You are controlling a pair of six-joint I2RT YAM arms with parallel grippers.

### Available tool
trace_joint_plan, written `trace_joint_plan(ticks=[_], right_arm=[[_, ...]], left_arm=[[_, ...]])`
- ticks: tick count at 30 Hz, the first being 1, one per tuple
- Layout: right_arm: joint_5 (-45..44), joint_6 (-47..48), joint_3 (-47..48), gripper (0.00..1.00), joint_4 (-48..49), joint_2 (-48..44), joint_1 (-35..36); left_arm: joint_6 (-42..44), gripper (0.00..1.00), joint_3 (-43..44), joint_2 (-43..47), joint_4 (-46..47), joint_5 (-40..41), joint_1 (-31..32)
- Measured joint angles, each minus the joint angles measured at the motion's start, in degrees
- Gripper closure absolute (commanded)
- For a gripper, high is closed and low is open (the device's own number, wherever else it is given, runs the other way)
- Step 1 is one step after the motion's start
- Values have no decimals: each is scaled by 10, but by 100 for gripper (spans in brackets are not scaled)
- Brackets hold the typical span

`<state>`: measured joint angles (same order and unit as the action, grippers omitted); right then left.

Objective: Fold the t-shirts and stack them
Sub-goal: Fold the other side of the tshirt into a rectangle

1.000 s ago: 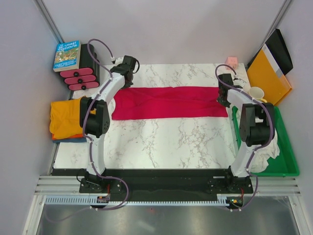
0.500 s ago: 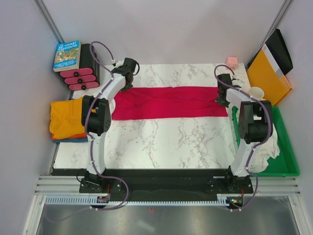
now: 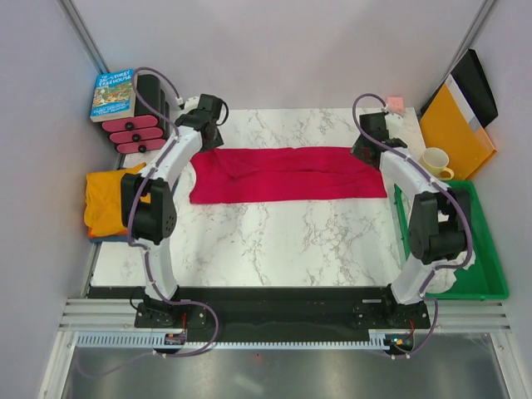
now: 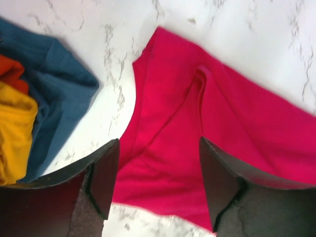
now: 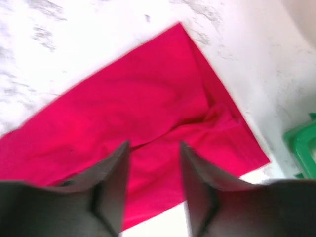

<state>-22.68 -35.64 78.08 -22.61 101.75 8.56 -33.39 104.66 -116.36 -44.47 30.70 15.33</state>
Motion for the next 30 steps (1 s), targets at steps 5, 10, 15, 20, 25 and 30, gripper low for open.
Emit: trace_joint_plan(ticks=[5,10,15,20,25,30], right_arm=[[31,2,-57,100,24,-47,15],[53,-2,-101,100,17,-23,19],[62,-3,-109,100,15,18,22],[68,-11,-110,100,23,54,26],[70,-21,-138,100,45,37,30],[72,-28,-194,100,52,-6,47]], left_arm=[[-21,98,-99,84,2,-28,23],[-25,98,-200,101,16,-56,70],[-26,98,-236,82,15,-67,69],[-43,98,-241,48,18,-76,54],[-64,98,-287,50,25,-92,37],[-77,98,-353,98,41,-96,36]])
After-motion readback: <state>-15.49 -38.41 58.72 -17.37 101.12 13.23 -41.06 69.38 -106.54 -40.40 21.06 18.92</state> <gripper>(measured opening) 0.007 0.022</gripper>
